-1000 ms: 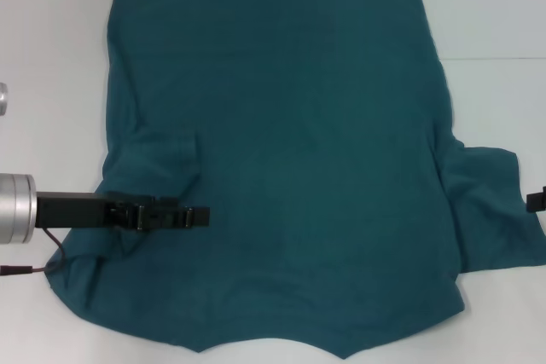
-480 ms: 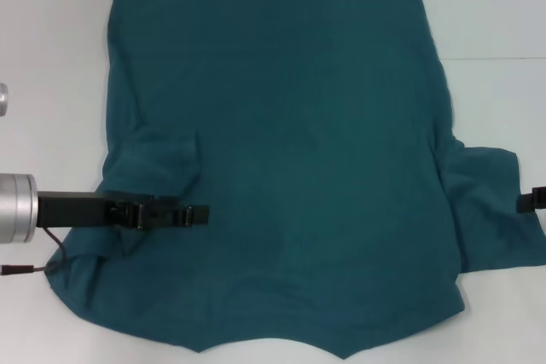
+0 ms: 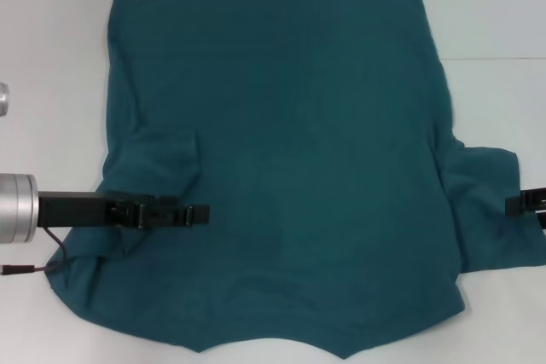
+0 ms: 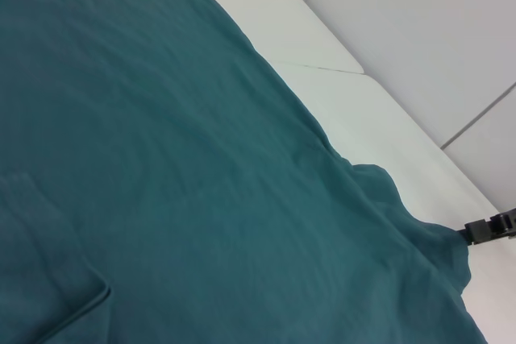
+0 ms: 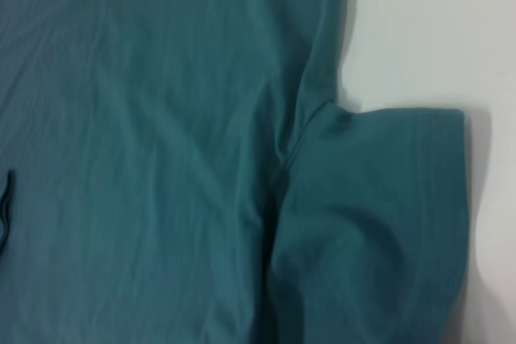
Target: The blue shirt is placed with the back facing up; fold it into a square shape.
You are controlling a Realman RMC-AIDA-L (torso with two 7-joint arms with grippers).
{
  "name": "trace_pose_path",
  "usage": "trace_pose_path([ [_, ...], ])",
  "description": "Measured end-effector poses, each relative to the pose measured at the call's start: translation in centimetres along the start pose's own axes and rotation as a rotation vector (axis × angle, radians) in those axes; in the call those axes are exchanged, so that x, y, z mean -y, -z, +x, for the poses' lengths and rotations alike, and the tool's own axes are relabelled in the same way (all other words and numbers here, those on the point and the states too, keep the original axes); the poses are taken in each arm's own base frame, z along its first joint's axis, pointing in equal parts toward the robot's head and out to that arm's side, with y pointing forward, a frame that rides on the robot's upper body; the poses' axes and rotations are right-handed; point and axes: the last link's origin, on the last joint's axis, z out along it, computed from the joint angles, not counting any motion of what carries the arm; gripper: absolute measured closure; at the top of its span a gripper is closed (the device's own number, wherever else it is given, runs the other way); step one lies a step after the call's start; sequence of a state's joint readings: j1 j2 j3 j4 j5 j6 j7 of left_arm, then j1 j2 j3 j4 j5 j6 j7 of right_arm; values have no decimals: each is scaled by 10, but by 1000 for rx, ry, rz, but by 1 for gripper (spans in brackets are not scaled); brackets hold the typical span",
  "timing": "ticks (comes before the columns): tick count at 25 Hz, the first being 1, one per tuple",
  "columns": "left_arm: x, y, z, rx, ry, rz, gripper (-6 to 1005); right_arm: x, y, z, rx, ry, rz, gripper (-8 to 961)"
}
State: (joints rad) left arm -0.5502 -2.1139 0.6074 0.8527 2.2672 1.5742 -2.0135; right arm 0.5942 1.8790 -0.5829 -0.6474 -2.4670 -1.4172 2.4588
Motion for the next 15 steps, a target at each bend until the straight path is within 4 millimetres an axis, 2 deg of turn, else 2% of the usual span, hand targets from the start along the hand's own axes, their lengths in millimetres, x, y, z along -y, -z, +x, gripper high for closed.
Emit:
trace_pose_path([
  [15,1,-2,1,-6,1,10,140,-1,-9,-1,26,4,13,196],
])
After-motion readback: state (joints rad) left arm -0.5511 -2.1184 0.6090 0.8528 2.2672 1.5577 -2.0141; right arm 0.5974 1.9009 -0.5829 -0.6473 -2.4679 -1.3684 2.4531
